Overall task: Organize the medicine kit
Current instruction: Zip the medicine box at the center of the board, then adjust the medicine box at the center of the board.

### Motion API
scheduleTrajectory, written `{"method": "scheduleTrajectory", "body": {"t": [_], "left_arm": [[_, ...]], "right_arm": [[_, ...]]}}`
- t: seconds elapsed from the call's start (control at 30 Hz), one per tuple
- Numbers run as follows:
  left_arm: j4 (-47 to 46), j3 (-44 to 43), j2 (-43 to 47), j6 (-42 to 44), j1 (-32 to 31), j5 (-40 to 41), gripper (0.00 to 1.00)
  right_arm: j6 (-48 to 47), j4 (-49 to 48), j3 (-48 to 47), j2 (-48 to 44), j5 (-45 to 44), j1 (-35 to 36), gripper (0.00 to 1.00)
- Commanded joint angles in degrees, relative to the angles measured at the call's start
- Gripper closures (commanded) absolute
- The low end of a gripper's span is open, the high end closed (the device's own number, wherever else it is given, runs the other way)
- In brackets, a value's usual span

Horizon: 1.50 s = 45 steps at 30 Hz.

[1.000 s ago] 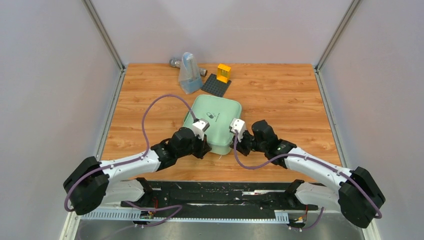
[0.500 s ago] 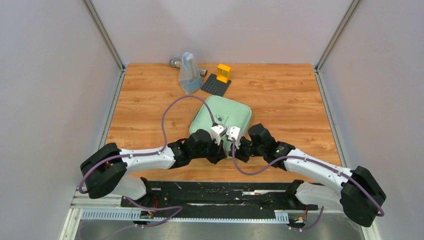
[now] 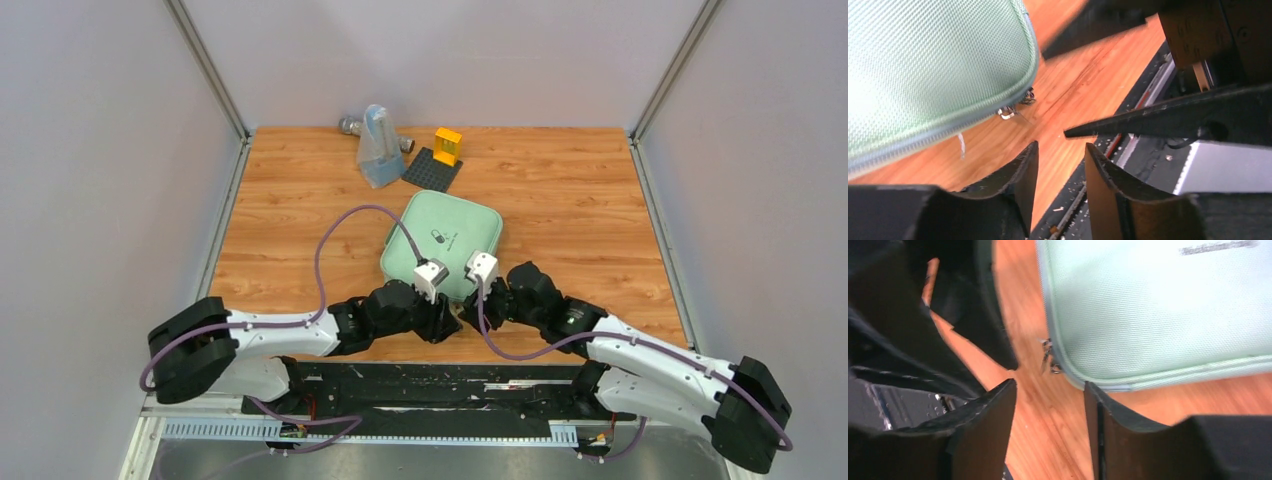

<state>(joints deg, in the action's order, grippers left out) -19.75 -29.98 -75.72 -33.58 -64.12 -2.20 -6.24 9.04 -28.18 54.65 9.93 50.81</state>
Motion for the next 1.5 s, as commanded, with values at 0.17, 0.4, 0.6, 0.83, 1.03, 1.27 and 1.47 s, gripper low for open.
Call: {"method": "scheduleTrajectory", "body": {"t": [0.17, 0.4, 0.6, 0.83, 1.03, 1.27, 1.47], "left_arm": [[10.1, -1.1, 14.4, 0.2, -0.7, 14.0, 0.09], [27.9, -8.2, 22.8, 3.1, 0.2, 24.2, 0.0], [33.0, -11.5, 22.9, 3.8, 10.6, 21.4, 0.0], [32.3, -15.8, 14.0, 5.1, 27.7, 8.5, 0.0], [25.6, -15.0, 6.2, 5.0, 31.6, -0.3, 0.0], [18.3, -10.5, 3.1, 3.3, 31.8, -6.2, 0.0], [7.0, -5.1, 2.0, 0.3, 31.2, -16.2, 0.14]], "right_arm": [[19.1, -4.1, 0.4, -10.9, -18.2, -0.3, 0.15], [30.6, 1.8, -4.0, -8.8, -30.5, -0.6, 0.0], [39.9, 7.0, -10.0, -1.9, -26.0, -5.5, 0.0], [48.0, 10.5, -17.3, 12.2, -4.8, -17.8, 0.0], [48.1, 12.0, -22.1, 23.2, 5.3, -22.7, 0.04], [44.5, 13.1, -25.9, 29.5, 10.3, -23.2, 0.05], [41.0, 13.7, -28.3, 32.2, 11.3, -23.3, 0.04]]}}
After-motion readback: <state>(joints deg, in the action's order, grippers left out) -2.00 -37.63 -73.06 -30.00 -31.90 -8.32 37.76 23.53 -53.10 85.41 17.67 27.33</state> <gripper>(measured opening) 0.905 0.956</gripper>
